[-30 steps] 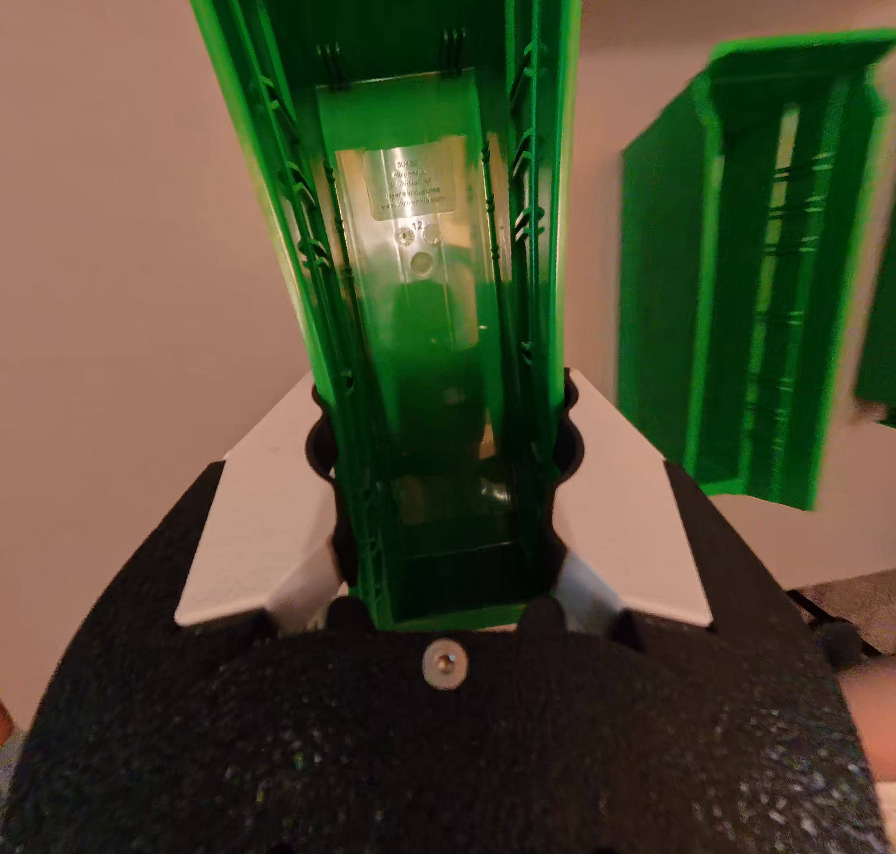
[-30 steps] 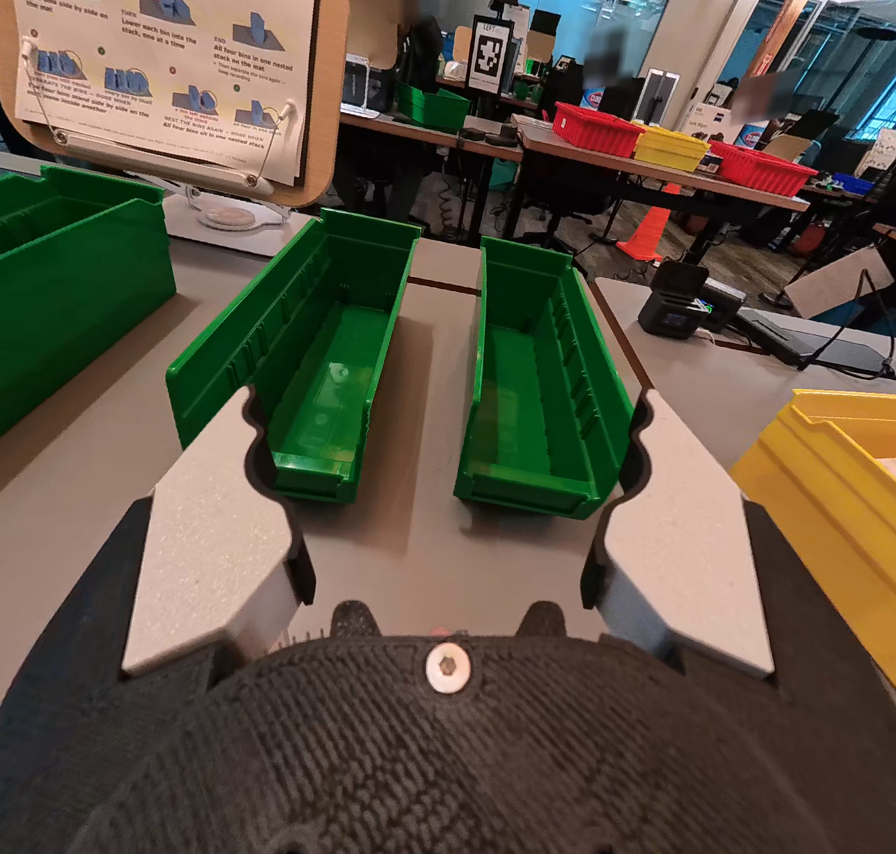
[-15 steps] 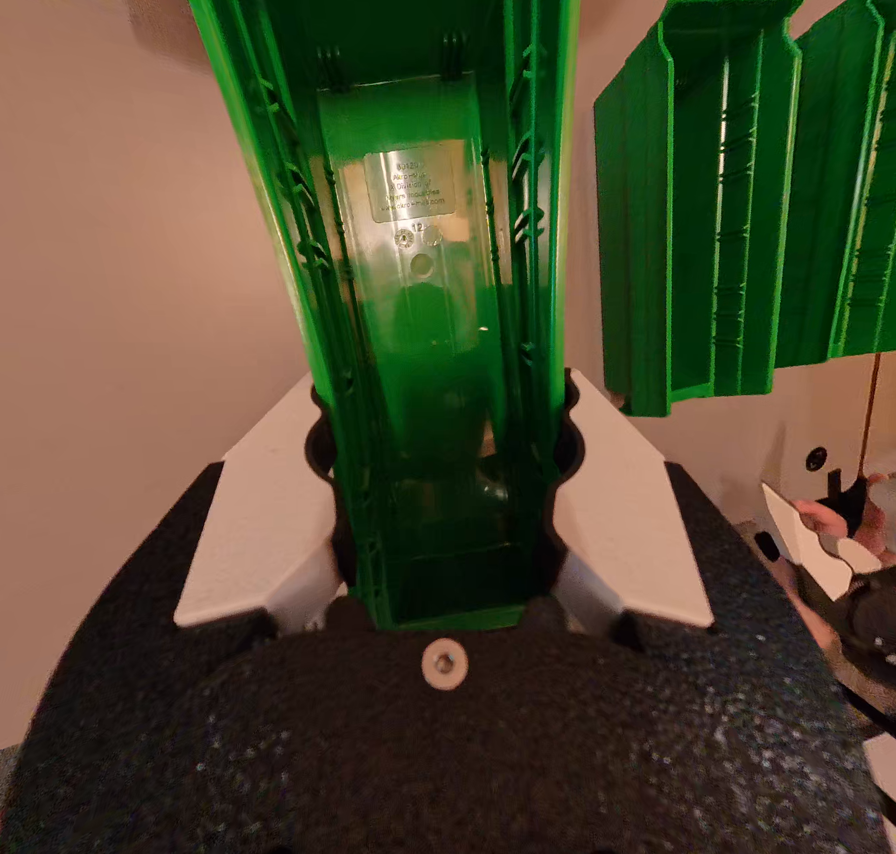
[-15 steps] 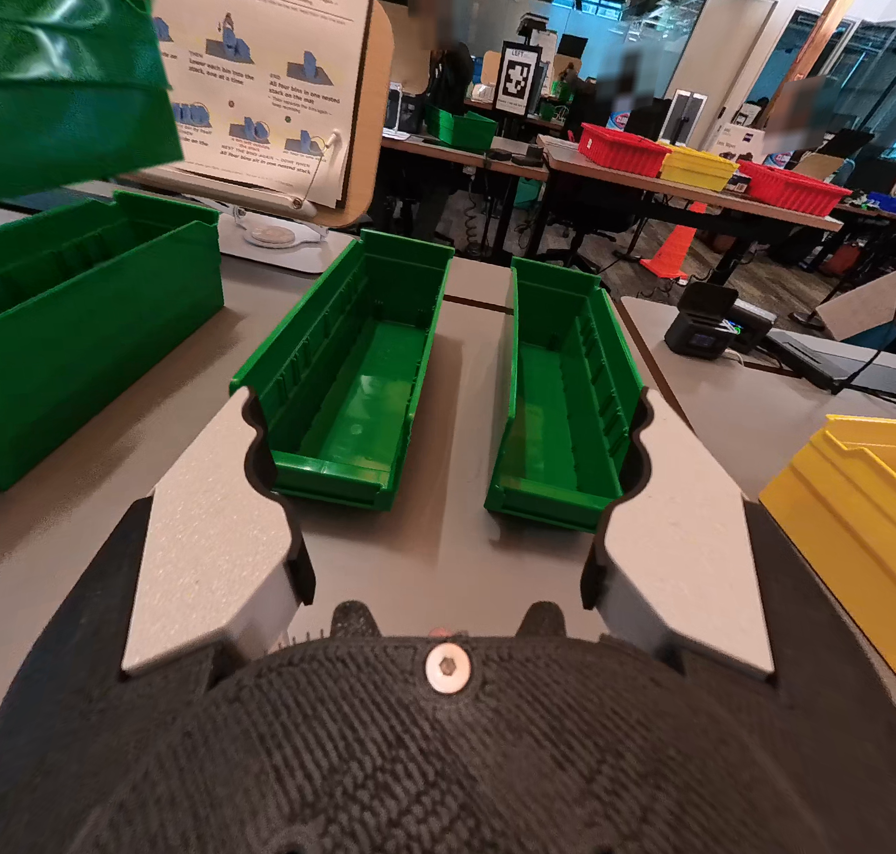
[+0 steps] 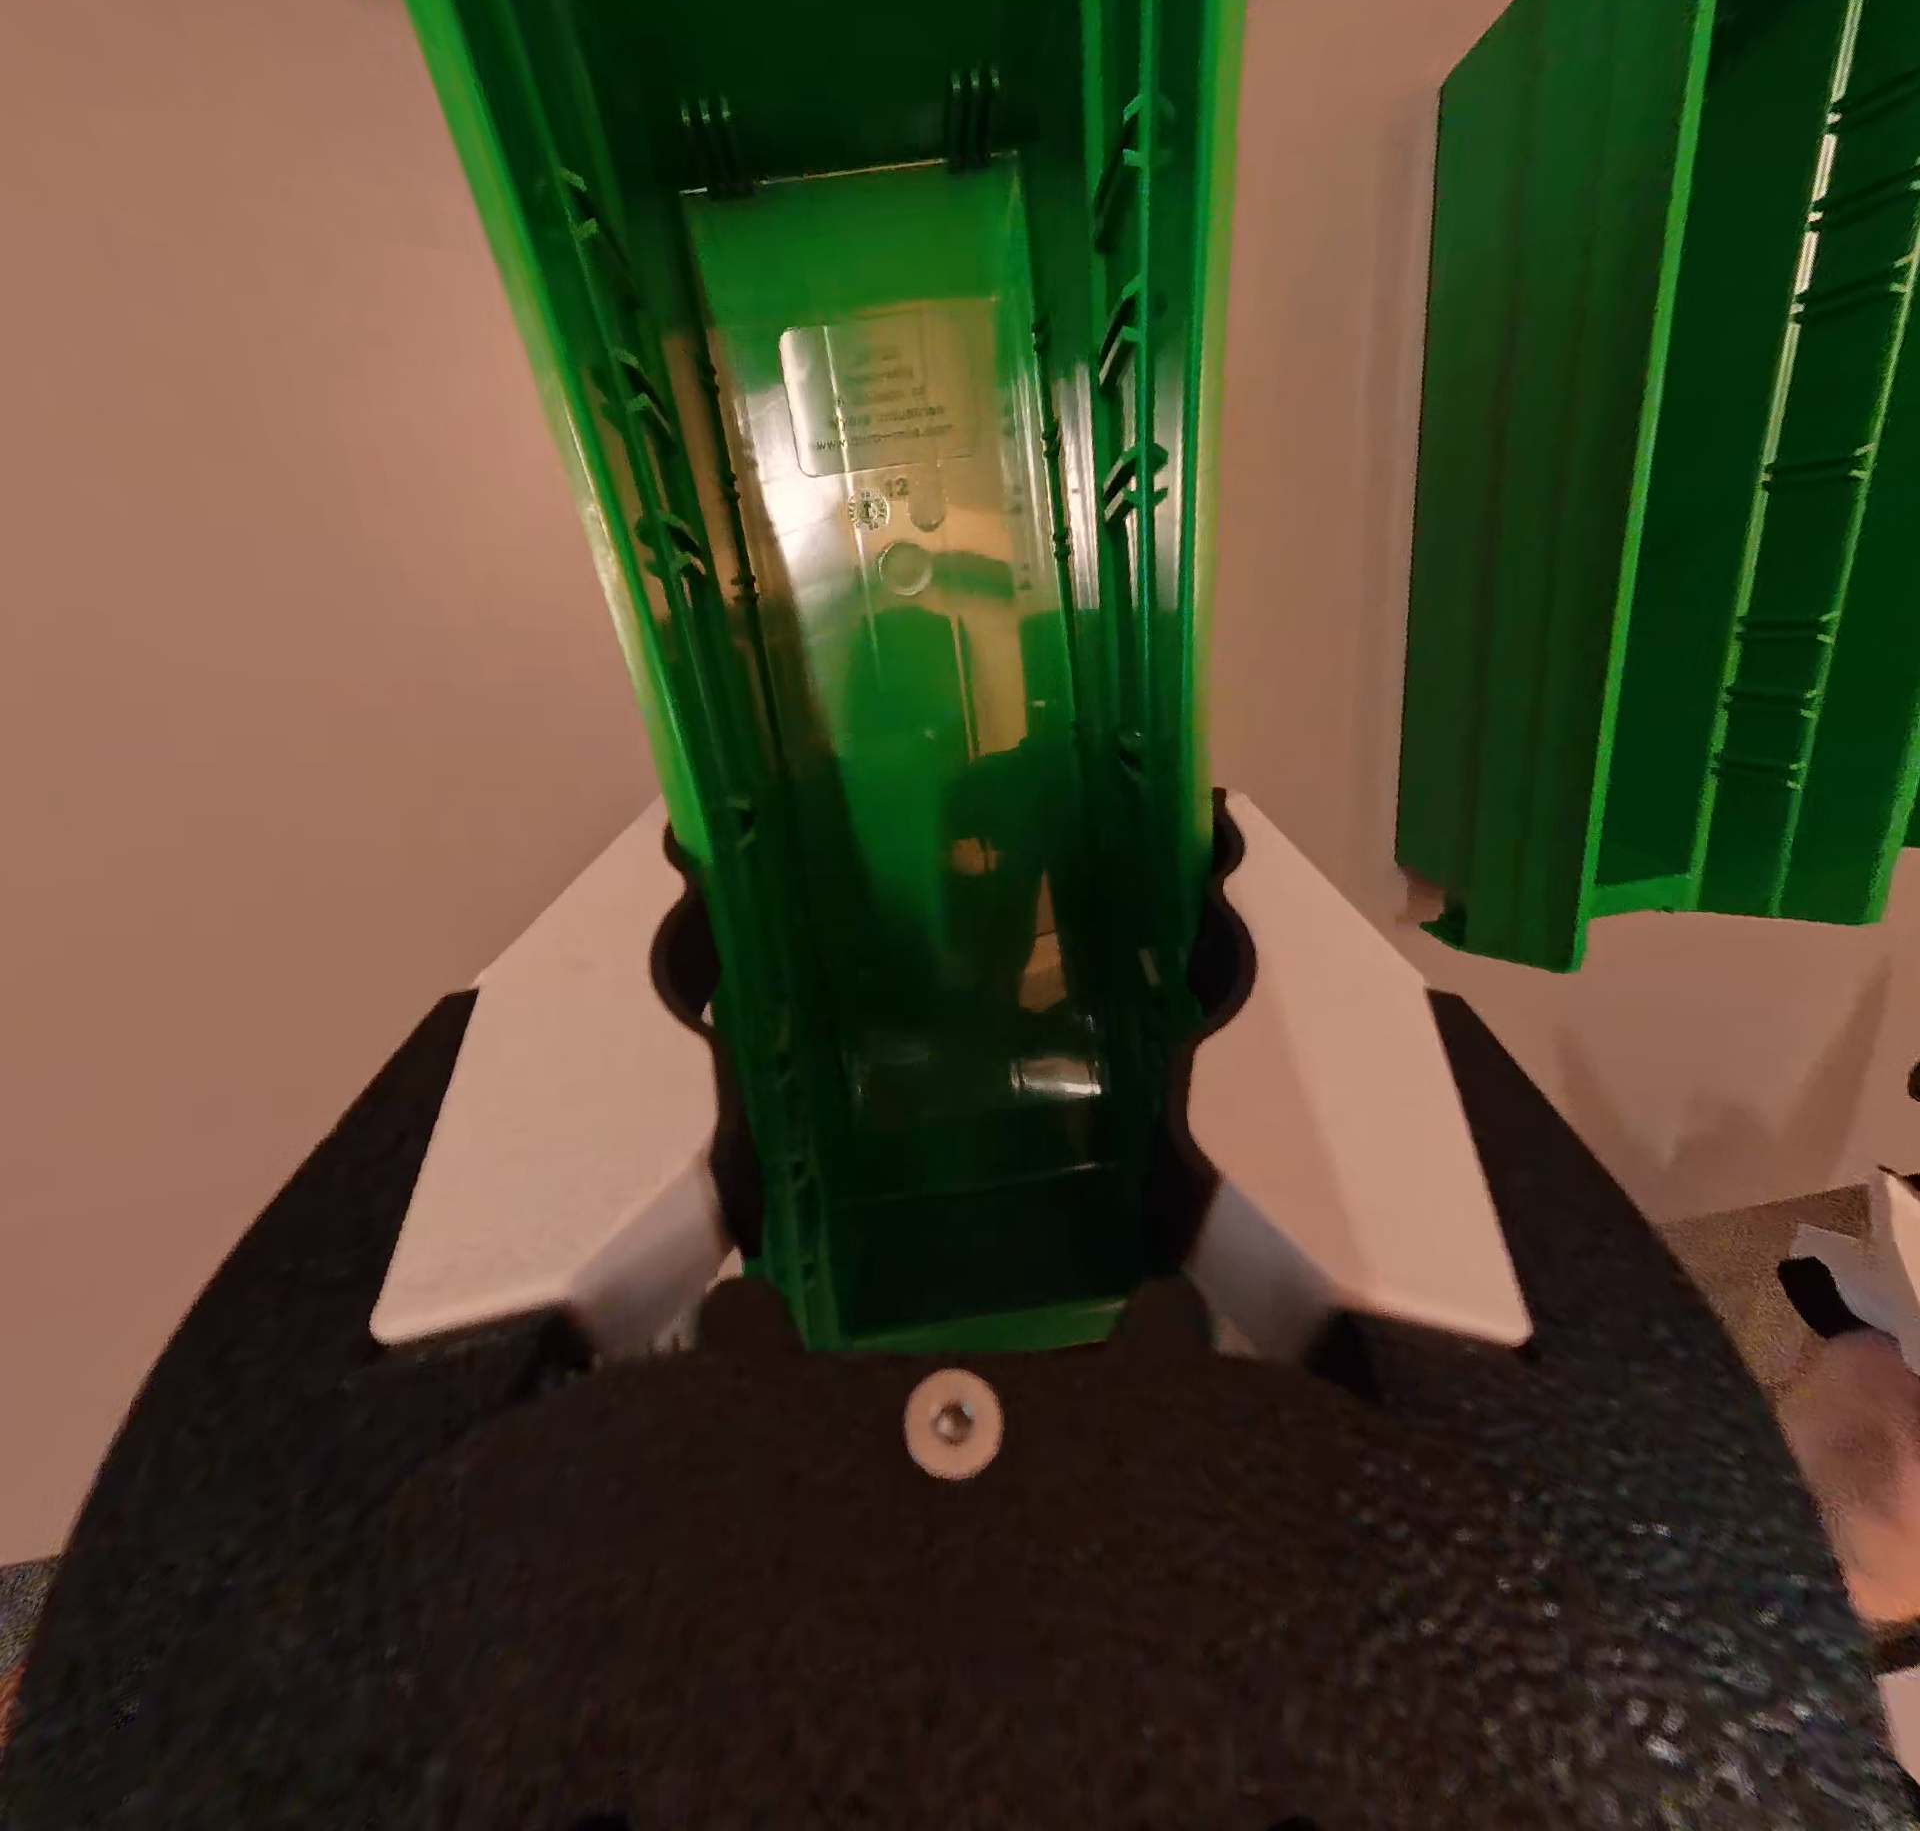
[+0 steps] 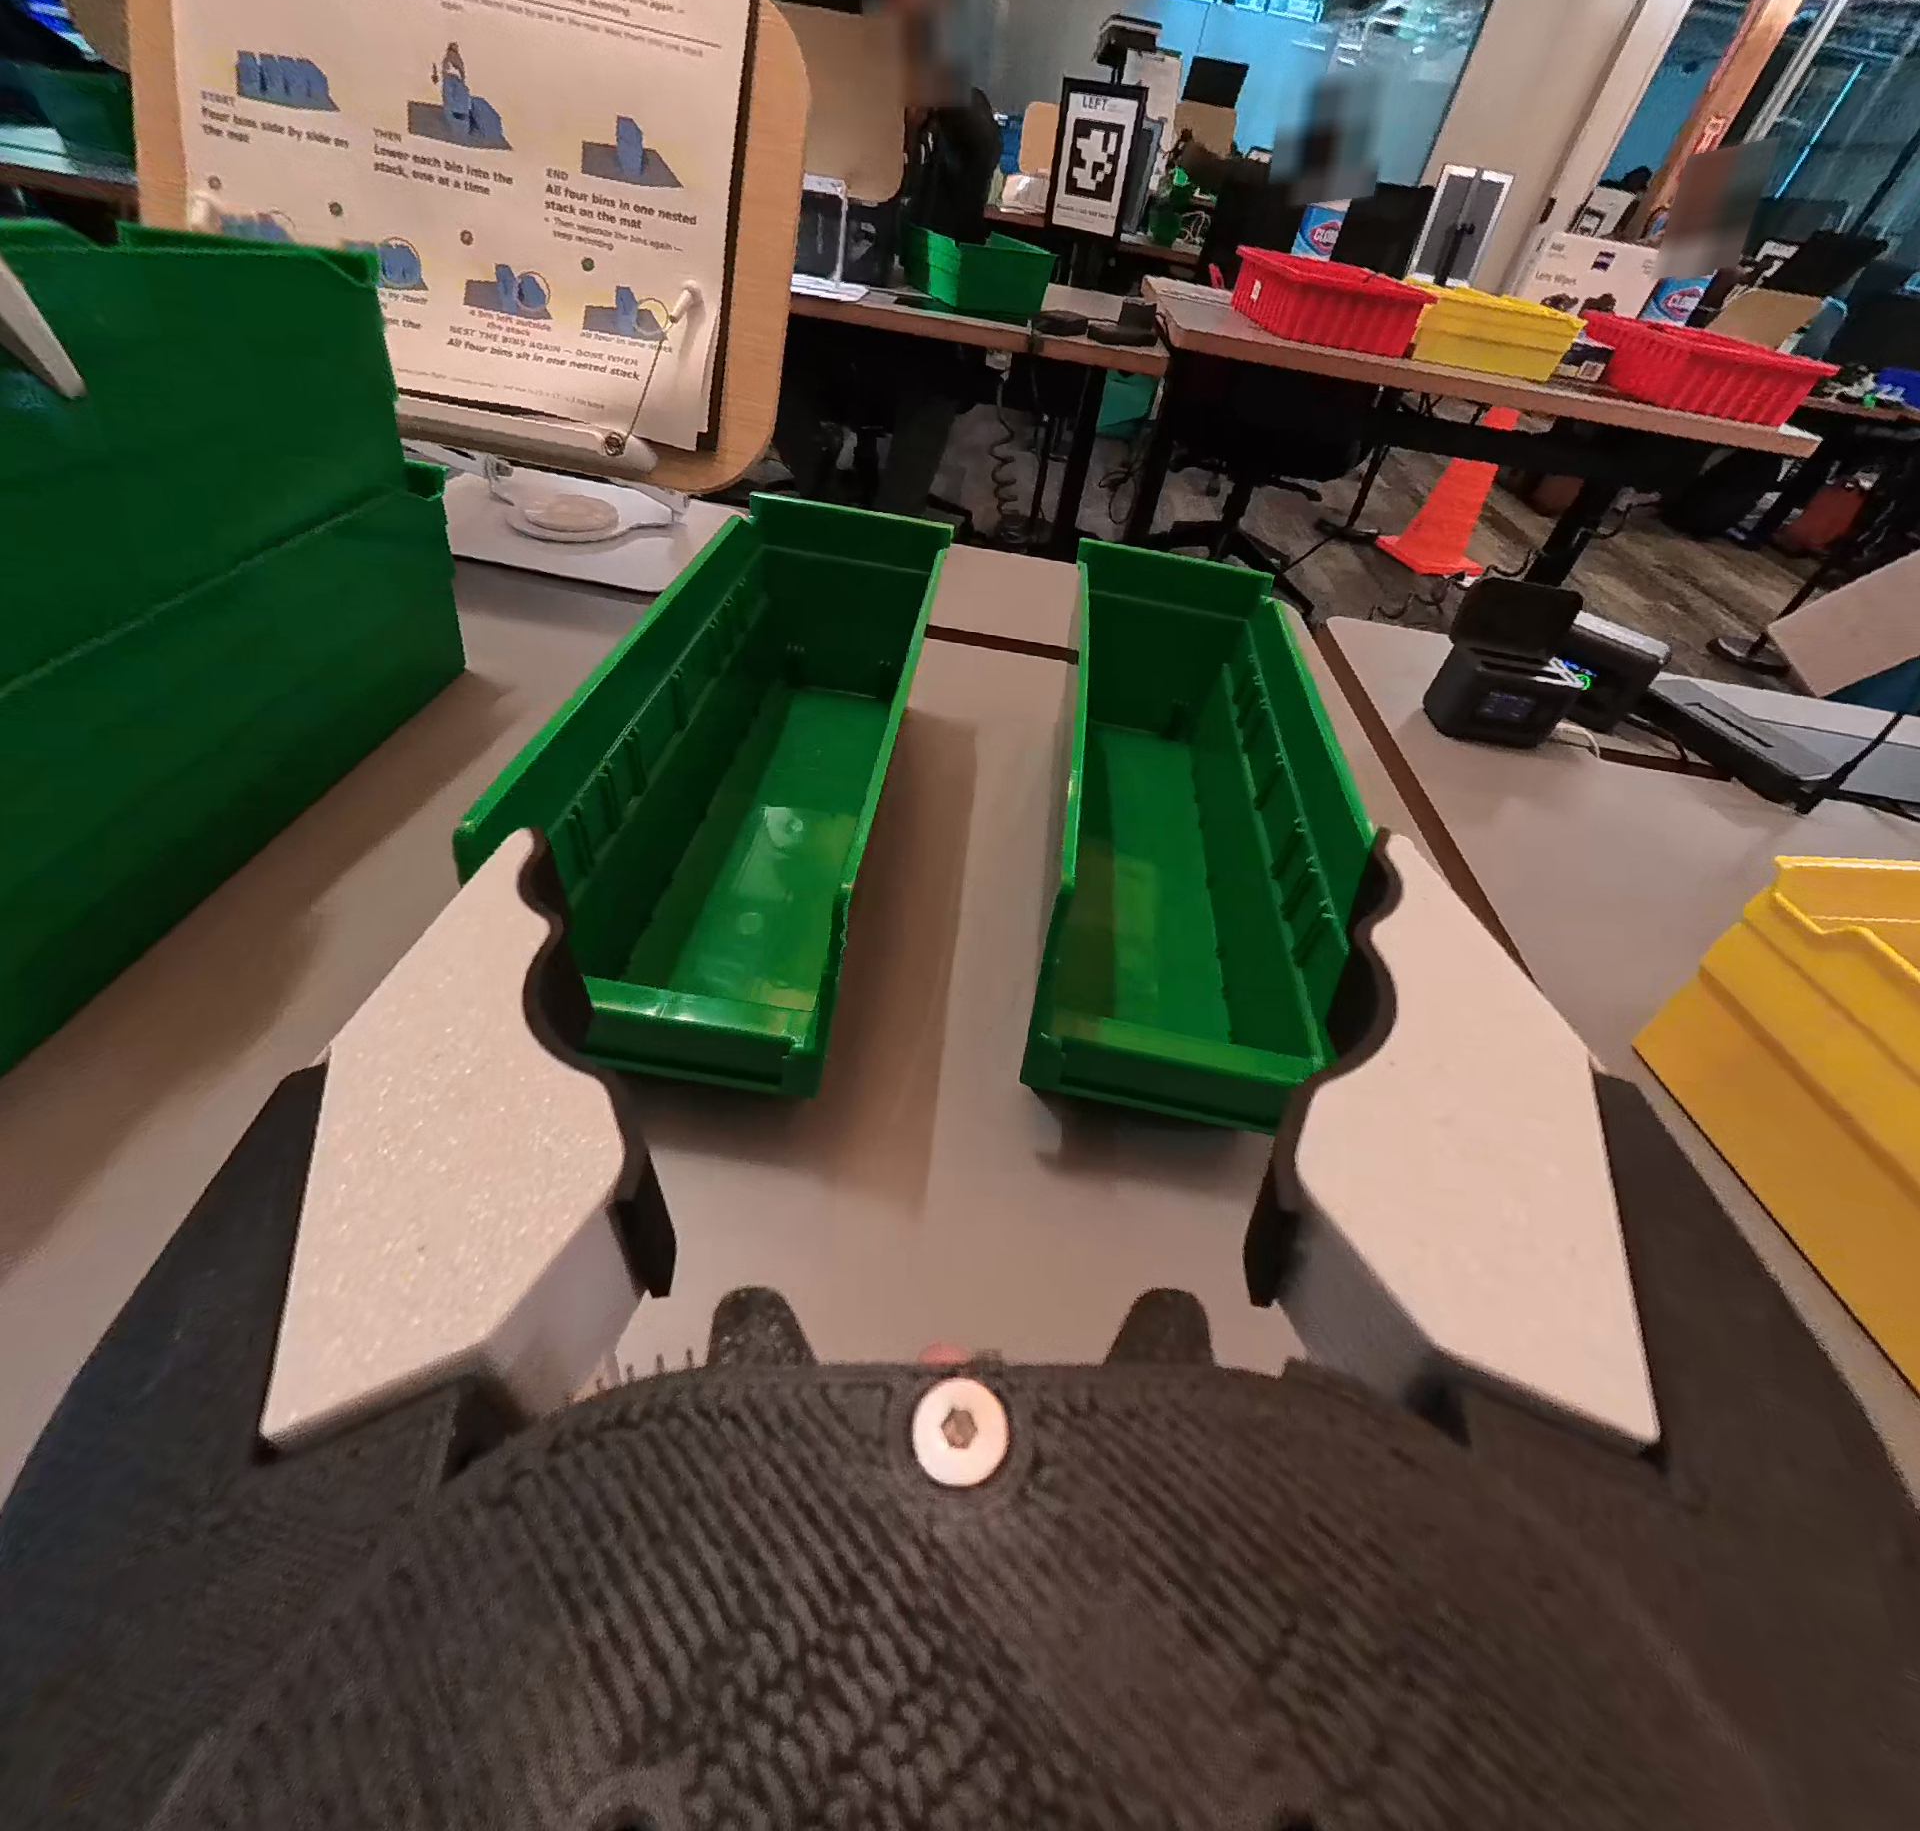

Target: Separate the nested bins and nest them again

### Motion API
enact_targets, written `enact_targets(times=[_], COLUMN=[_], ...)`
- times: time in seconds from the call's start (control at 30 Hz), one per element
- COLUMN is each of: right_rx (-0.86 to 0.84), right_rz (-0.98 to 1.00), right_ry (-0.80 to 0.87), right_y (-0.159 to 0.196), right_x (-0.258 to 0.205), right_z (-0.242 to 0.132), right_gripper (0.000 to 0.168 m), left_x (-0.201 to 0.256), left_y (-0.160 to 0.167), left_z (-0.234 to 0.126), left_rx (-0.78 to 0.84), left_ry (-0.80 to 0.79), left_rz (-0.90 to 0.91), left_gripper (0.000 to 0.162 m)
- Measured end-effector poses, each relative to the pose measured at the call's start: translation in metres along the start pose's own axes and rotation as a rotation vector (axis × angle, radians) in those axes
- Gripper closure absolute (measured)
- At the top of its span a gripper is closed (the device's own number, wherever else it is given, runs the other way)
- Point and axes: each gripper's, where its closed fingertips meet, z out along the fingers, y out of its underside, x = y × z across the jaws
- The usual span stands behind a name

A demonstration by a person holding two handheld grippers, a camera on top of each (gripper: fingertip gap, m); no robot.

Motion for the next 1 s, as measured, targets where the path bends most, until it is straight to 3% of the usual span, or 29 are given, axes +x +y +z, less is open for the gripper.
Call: enact_targets(times=[0.37,1.0], right_rx=[-0.01,-0.037], right_rz=[-0.012,-0.049], right_ry=[-0.006,-0.034], right_y=[0.001,0.009], right_x=[-0.004,-0.022], right_z=[0.002,0.012], right_gripper=[0.023,0.023], left_x=[-0.006,-0.003], left_y=[0.009,0.002], left_z=[0.038,0.044], left_rx=[0.048,0.119], left_ry=[-0.021,-0.016], left_rz=[0.013,0.05], left_gripper=[0.071,0.073])
